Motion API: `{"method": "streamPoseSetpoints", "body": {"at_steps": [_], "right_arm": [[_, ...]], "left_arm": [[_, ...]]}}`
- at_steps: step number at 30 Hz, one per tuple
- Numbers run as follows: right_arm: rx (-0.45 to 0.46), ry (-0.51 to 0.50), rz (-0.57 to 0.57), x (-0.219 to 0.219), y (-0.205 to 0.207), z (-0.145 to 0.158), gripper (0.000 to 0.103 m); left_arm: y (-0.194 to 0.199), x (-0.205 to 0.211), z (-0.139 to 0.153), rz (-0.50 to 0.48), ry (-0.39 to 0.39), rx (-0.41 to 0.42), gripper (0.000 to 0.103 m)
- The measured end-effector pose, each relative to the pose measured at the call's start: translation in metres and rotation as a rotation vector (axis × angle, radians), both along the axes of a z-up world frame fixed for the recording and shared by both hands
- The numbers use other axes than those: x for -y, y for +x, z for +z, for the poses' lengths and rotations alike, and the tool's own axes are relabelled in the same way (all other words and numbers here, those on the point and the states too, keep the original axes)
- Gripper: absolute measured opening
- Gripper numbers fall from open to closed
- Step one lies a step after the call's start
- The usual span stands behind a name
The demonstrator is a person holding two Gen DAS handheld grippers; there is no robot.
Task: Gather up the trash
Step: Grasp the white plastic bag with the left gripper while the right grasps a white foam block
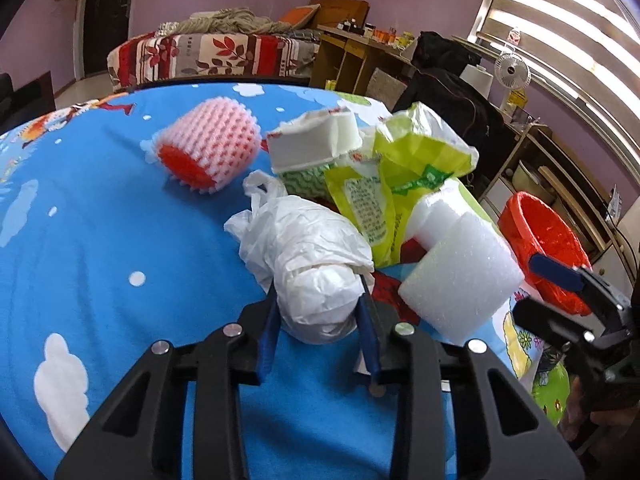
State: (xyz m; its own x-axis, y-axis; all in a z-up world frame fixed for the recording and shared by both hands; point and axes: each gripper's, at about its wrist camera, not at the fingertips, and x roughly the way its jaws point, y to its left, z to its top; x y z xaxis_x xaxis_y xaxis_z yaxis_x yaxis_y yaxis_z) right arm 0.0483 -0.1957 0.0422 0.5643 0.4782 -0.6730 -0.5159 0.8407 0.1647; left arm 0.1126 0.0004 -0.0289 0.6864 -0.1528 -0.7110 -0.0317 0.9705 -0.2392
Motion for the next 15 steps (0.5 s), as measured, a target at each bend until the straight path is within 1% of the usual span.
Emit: {"method": "streamPoseSetpoints", "body": {"at_steps": [7,12,14,15], "right_arm": [[-0.038,0.005,0.012,-0.006,0.005,-0.01,0.085],[-0.082,0.026,0.027,-0.009,0.009,-0.017,0.078],[-0.105,0.038,0.039,-0.012,0.011,-0.021,0.071],[-0.111,0.041,0.043,-0.013,0.011,-0.022,0.07]], "left_arm": [[-0.002,-0.003,0.01,0.015,0.007,0.028,0.034],[-0.004,-0.004,0.014,0.017,0.008,0.039,0.034],[-0.004,-0.004,0.016,0.019,0.011,0.043,0.034],[-0.005,-0.005,0.016,0.022,0.011,0.045,0.034]]}}
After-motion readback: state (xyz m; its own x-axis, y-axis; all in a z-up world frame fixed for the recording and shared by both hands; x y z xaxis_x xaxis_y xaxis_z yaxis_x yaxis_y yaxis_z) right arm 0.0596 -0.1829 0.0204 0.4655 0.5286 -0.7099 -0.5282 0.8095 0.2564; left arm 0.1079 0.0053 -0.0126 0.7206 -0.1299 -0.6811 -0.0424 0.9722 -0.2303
